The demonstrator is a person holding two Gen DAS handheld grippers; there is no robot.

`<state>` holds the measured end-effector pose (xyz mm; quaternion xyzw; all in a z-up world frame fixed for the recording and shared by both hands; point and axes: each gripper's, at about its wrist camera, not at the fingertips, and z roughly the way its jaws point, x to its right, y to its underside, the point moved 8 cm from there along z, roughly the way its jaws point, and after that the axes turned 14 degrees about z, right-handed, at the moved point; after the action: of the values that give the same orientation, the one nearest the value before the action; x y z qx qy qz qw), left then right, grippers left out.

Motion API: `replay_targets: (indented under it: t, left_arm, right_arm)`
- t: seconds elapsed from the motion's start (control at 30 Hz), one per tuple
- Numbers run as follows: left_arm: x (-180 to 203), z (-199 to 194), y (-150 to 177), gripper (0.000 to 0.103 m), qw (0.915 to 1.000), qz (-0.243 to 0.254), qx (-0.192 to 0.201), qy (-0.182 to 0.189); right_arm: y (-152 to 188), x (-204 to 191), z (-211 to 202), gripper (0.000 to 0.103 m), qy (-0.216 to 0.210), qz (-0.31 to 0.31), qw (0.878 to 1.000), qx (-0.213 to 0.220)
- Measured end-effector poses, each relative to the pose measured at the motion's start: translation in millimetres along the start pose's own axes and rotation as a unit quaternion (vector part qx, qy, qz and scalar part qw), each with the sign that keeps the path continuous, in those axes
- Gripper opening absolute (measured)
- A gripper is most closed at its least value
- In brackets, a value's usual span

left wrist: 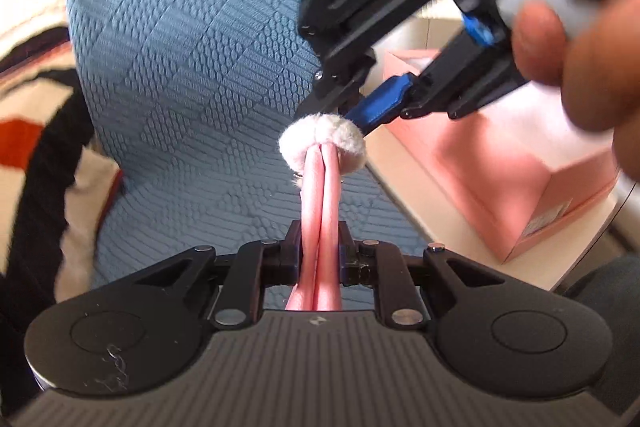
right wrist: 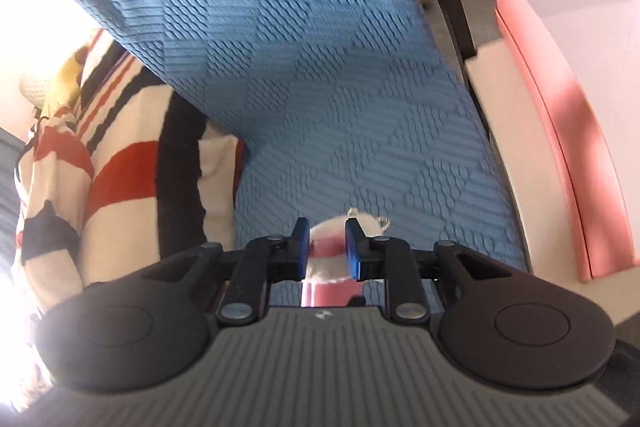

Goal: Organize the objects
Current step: 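Slide the rope ring onto the pink tube held by the left tool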

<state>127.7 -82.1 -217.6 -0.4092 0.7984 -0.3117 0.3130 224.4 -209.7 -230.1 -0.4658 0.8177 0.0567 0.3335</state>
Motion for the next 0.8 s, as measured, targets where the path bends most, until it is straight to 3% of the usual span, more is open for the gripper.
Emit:
replay_targets:
  t: [0.2, 0.37, 0.8]
  left_arm:
    - [10, 1, -3, 0.016, 0.9975, 0.064, 0.000, -0.031]
    - [21, -1, -6, 0.013, 0.9936, 0.104, 0.007, -0.044]
    - [32, -8, -8, 0.011, 0.9897, 0.128, 0.020, -0.061]
  right_arm:
    - [1, 5, -2, 0.021, 0.017, 0.006, 0.999, -0.046]
    - [0, 8, -5, 0.022, 0.030, 0.009, 0.999, -0.034]
    - [-6, 12, 10, 0.022, 0.044, 0.014, 0.998, -0.048]
